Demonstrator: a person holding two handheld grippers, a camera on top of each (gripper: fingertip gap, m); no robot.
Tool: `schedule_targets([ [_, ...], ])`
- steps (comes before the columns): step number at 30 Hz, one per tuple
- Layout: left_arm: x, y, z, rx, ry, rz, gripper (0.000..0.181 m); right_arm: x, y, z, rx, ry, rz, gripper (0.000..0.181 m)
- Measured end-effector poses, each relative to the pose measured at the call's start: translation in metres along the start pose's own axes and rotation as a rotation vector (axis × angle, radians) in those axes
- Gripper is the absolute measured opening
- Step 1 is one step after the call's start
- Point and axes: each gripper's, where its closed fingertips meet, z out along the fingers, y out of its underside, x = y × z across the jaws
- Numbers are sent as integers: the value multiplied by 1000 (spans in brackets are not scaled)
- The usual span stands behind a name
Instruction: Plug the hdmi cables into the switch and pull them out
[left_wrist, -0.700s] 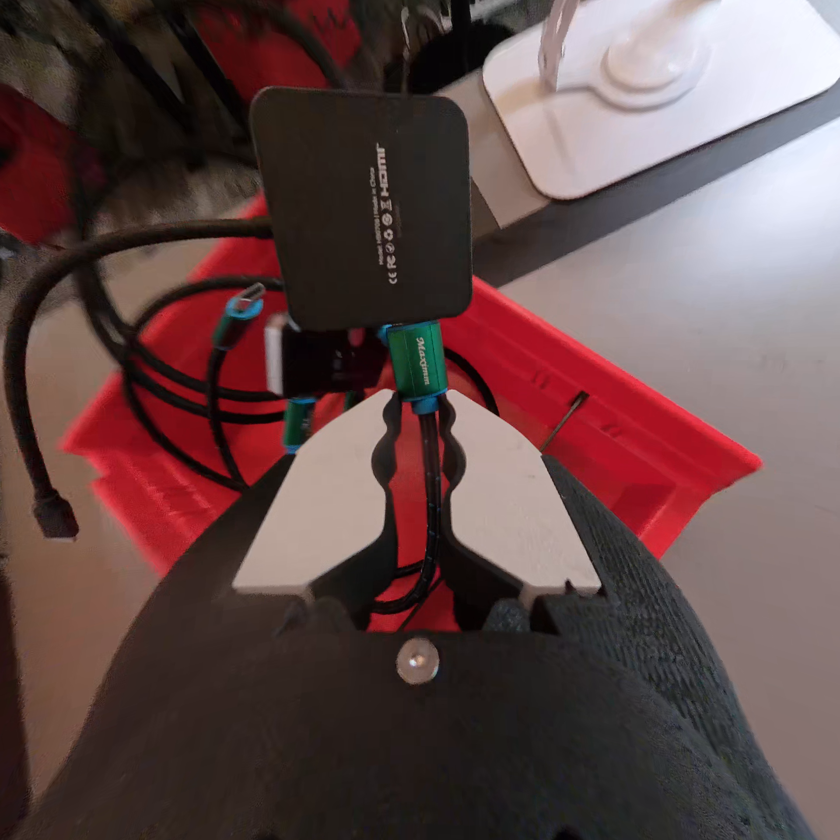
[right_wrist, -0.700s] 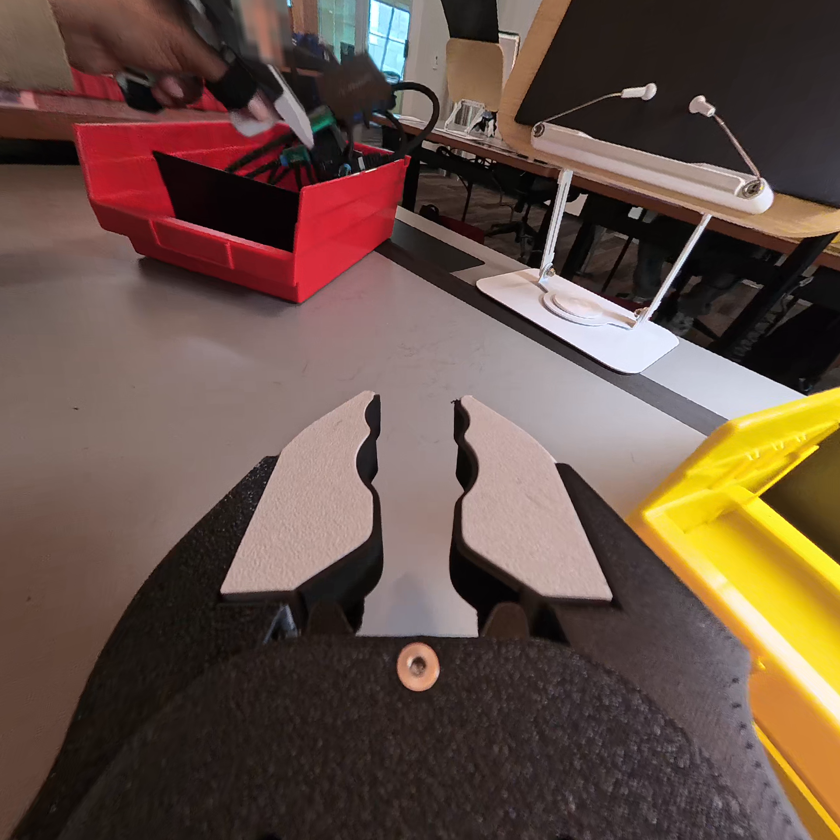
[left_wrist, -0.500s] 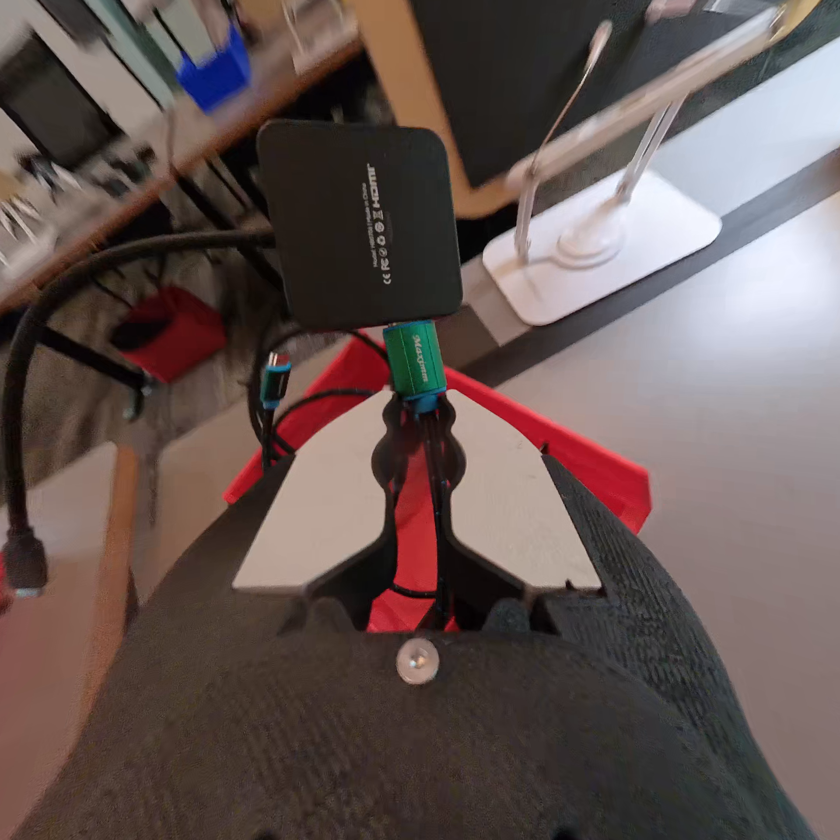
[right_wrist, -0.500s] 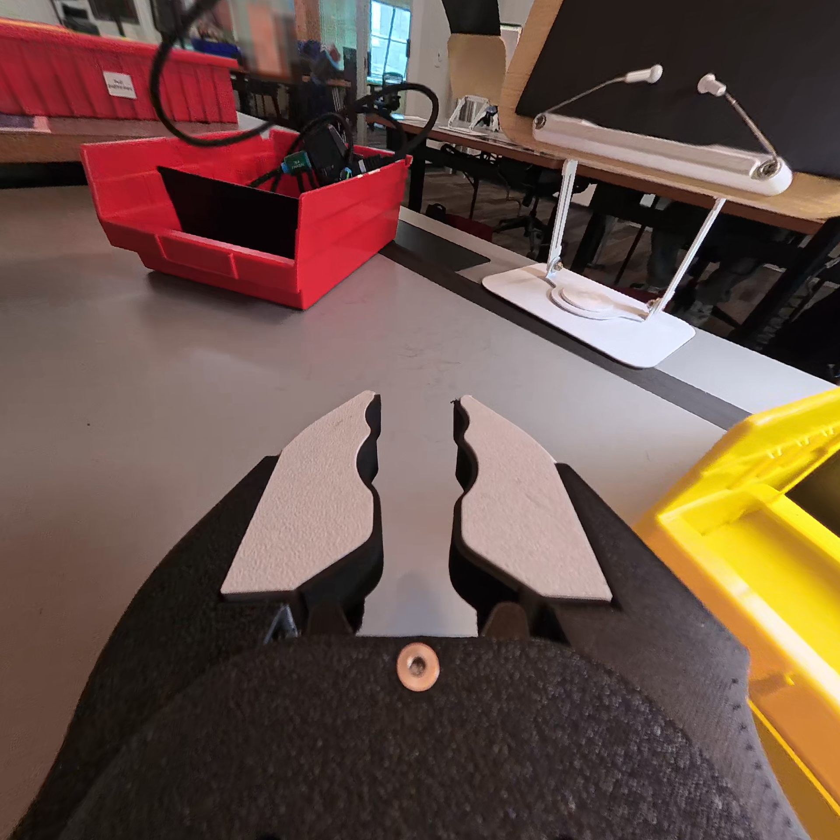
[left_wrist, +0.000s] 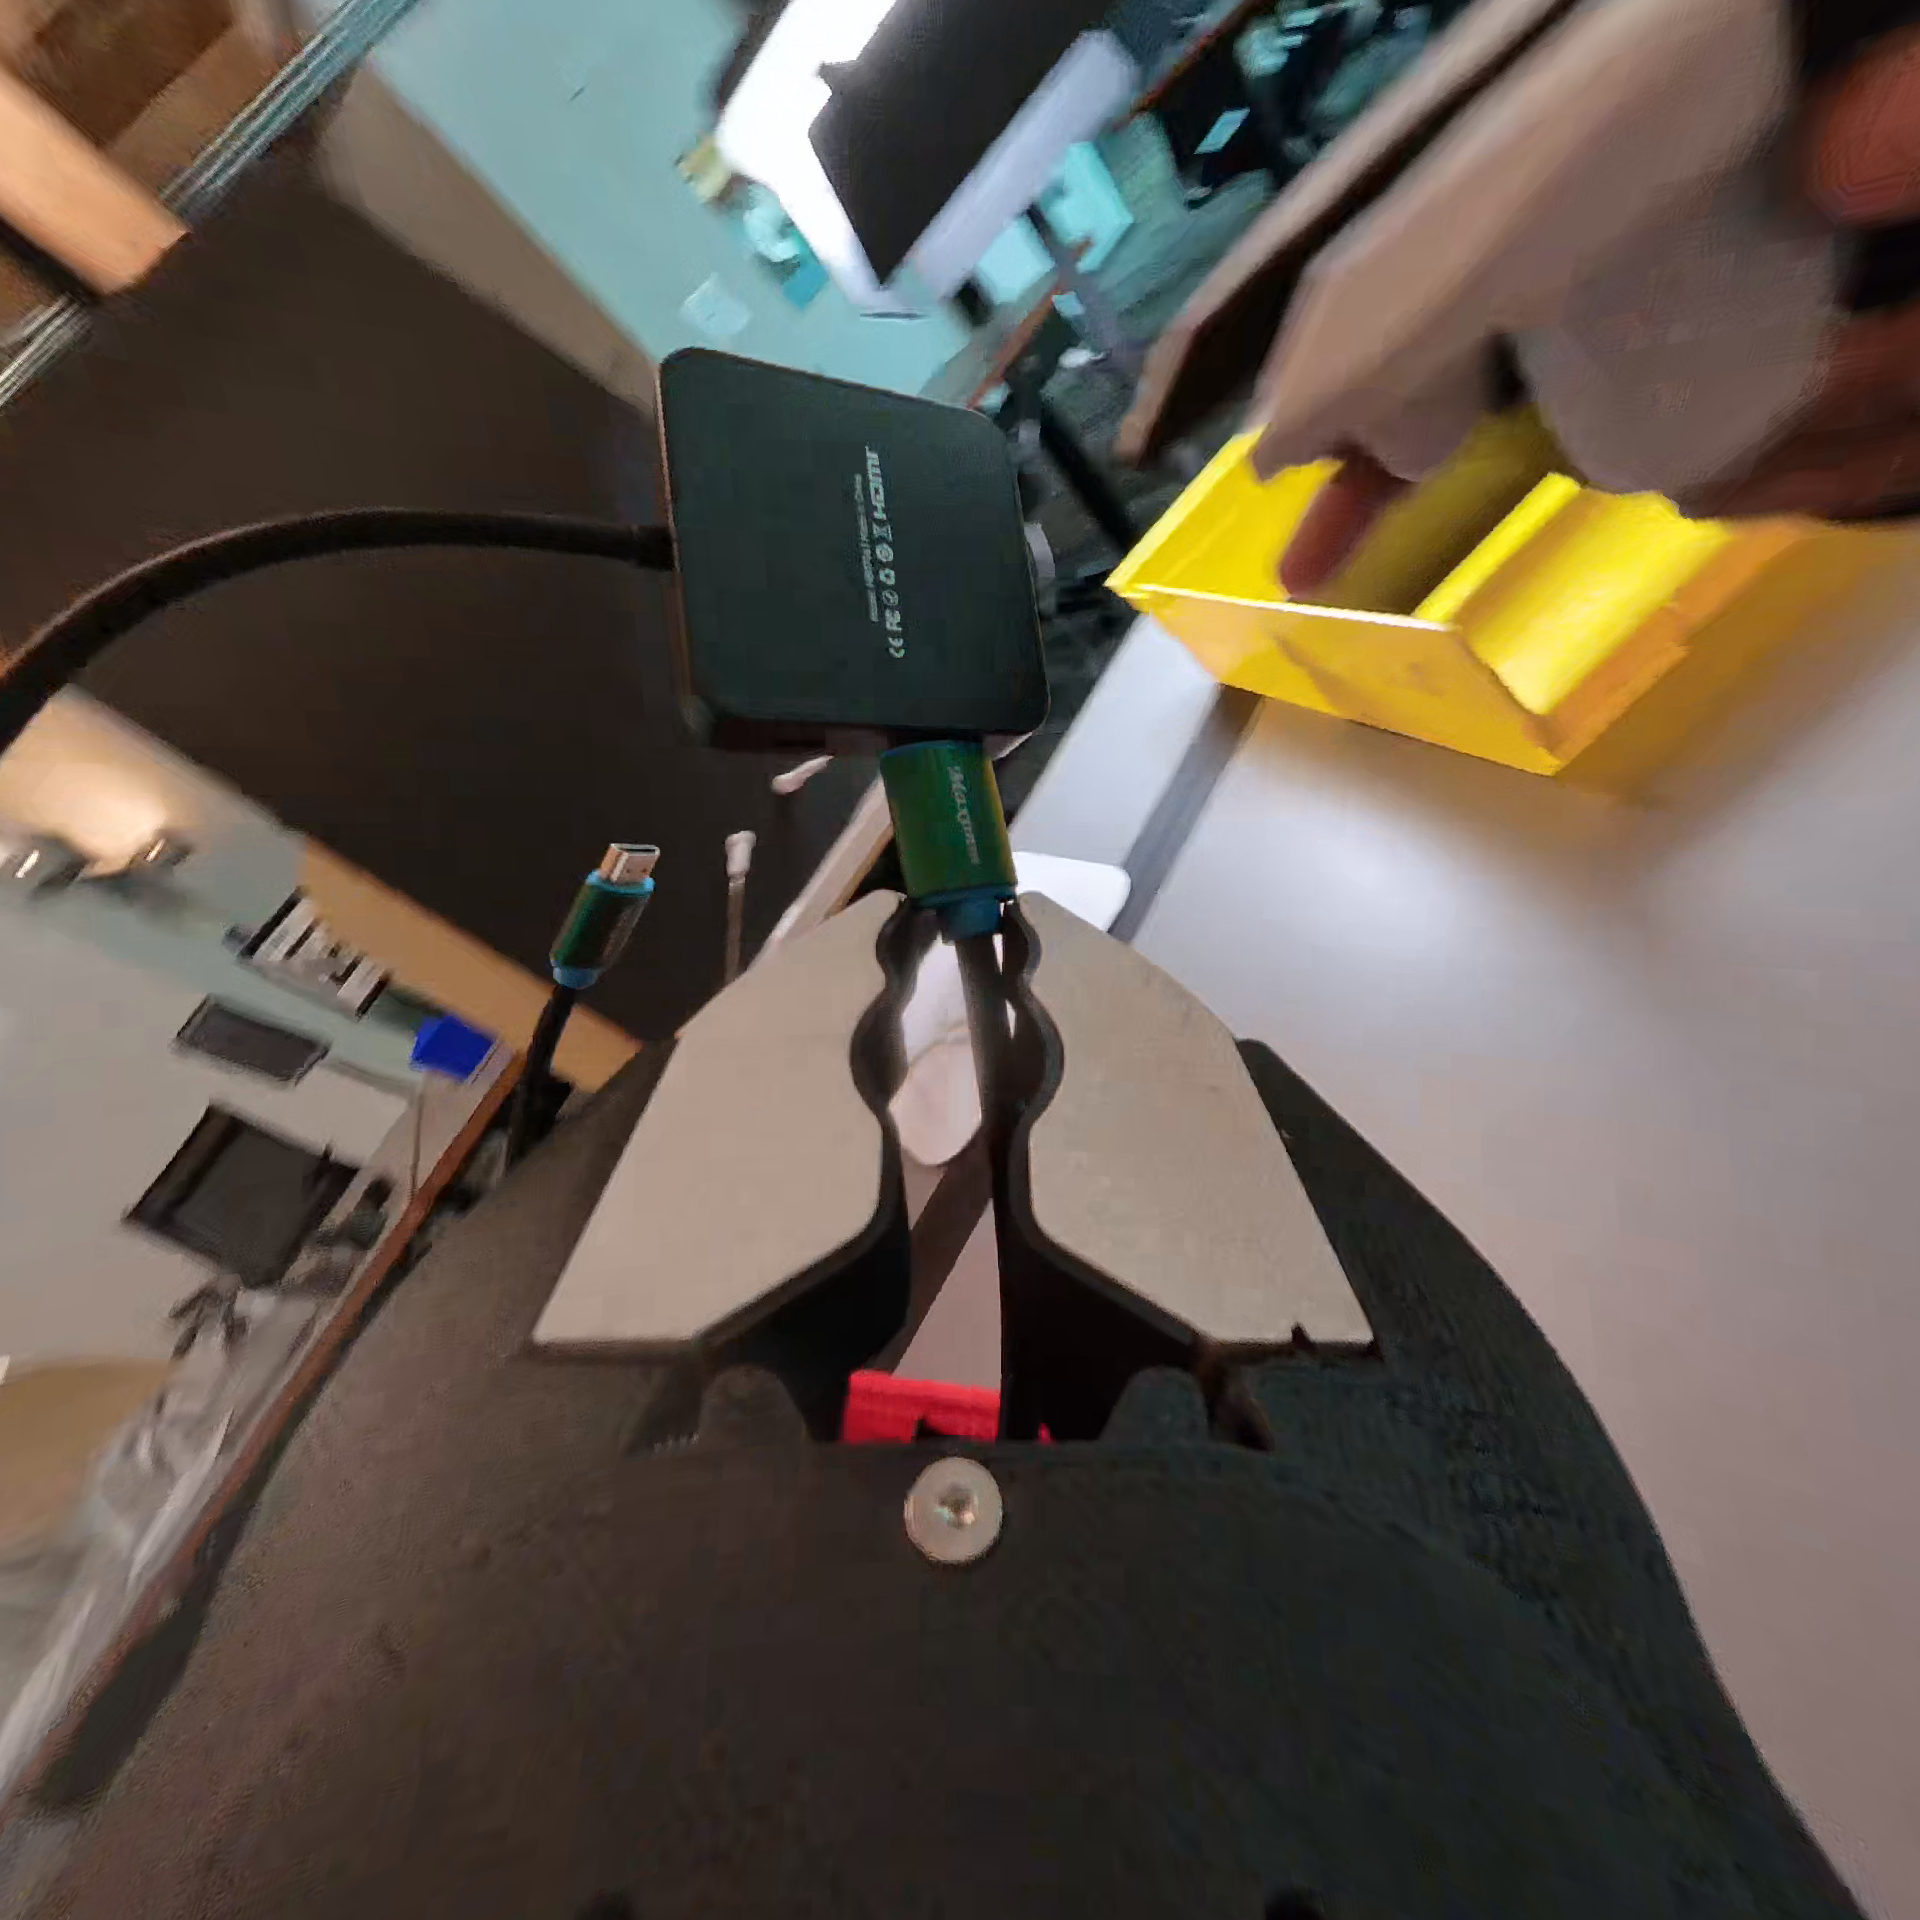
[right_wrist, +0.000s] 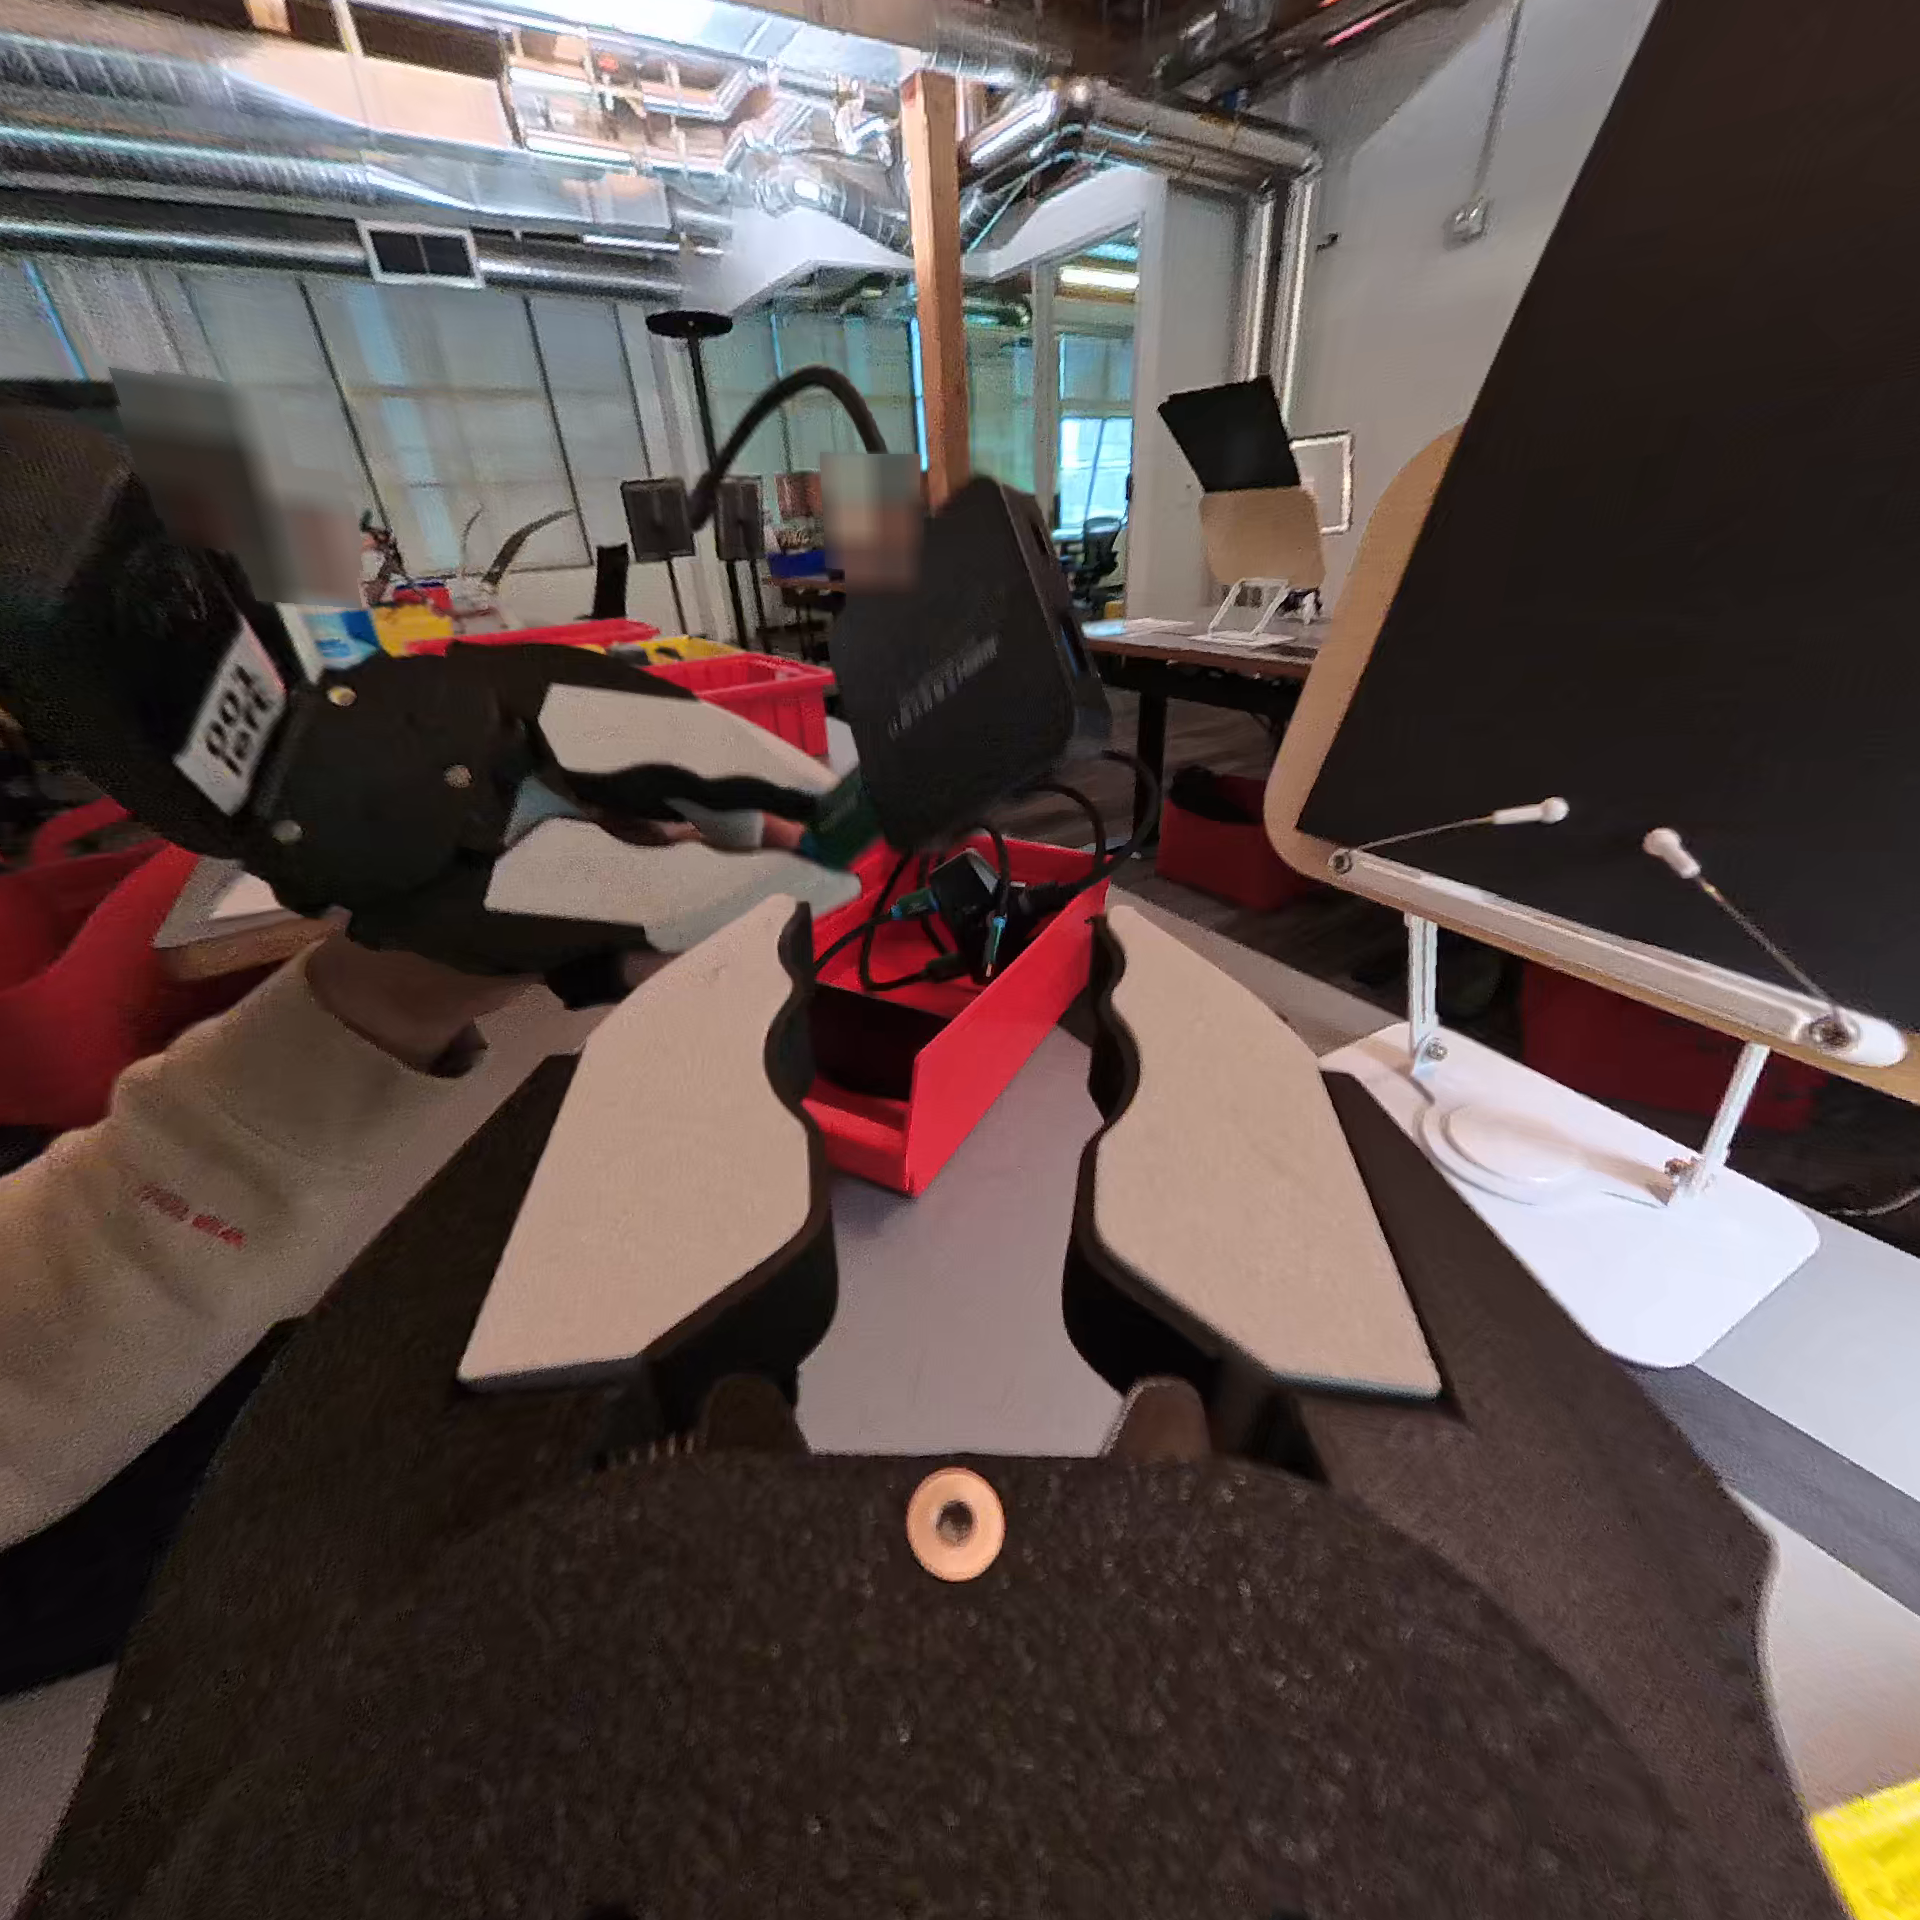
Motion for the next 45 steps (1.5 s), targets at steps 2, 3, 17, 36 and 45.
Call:
schedule_targets([
  [2, 29, 5, 6, 27, 125, 69, 16, 7, 13, -3, -60, -14, -5, 55],
  [3, 42, 7, 8, 39, 178, 87, 16, 13, 22, -4, -102, -19, 10, 57],
  [17, 73, 10, 11, 111, 390, -166, 18, 10, 50, -16, -96, -299, 274, 13],
  [36, 67, -36, 33, 269, 502, -1312, 48, 19, 46, 0, -38, 608, -1264, 13],
  [45, 68, 0, 48, 263, 569, -1474, 29, 15, 82, 18, -119, 518, -1310, 17],
])
